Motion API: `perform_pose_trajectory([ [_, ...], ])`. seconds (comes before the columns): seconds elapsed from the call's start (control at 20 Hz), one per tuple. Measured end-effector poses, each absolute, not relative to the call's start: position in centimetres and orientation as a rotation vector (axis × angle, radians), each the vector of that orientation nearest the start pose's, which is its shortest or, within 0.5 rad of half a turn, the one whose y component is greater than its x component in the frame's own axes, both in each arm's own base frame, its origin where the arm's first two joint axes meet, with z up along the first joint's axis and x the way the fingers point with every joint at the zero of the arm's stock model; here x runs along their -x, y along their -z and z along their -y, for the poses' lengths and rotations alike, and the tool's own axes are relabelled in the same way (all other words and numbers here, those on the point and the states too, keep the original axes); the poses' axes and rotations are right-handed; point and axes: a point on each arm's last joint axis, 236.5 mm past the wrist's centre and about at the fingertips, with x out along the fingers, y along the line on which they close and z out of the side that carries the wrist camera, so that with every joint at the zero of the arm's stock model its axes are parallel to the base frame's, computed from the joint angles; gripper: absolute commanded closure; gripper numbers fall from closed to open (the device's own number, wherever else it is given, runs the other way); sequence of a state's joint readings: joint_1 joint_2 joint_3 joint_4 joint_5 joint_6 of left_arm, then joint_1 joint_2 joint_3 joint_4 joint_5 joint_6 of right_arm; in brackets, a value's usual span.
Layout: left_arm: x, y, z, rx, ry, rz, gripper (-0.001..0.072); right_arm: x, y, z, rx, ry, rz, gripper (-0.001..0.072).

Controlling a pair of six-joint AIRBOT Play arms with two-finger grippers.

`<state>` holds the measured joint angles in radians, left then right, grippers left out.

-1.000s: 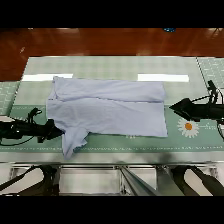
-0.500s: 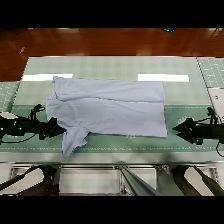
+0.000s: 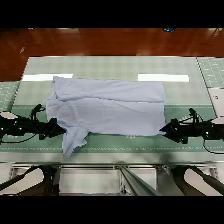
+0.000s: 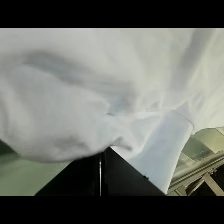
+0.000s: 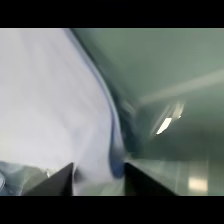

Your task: Fold the shirts.

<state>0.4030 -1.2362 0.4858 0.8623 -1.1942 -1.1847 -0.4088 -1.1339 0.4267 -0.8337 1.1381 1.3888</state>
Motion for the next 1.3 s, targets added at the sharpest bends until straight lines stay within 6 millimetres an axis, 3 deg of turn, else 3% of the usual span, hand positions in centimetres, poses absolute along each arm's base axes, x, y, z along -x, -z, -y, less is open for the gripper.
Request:
perform_pose_trajectory([
  [0.05, -21.8, 10.9, 6.3, 0.863, 0.236, -1.576, 0.0691, -23.0, 10.6, -6.2, -1.000, -0.050, -1.504, 0.0694],
  [0.25, -22.9, 10.0, 5.8, 0.853, 0.255, -1.548, 0.0691, -25.8, 8.3, -8.1, -0.930, -0.216, -1.445, 0.0695],
  [0.5, -26.6, 7.4, 4.9, 0.831, 0.289, -1.449, 0.0691, -28.3, 4.9, -7.7, -0.813, -0.293, -1.363, 0.0695],
  [0.65, -30.1, 5.5, 4.1, 0.794, 0.283, -1.351, 0.0692, -30.6, 3.6, -6.6, -0.781, -0.262, -1.289, 0.0695],
  [0.9, -36.8, 3.1, 3.7, 0.740, 0.303, -1.266, 0.0692, -35.2, 3.3, -4.5, -0.757, -0.213, -1.236, 0.0695],
  [1.3, -48.4, 3.7, 4.1, 0.766, 0.307, -1.249, 0.0692, -43.5, 2.6, -2.5, -0.804, -0.199, -1.160, 0.0694],
])
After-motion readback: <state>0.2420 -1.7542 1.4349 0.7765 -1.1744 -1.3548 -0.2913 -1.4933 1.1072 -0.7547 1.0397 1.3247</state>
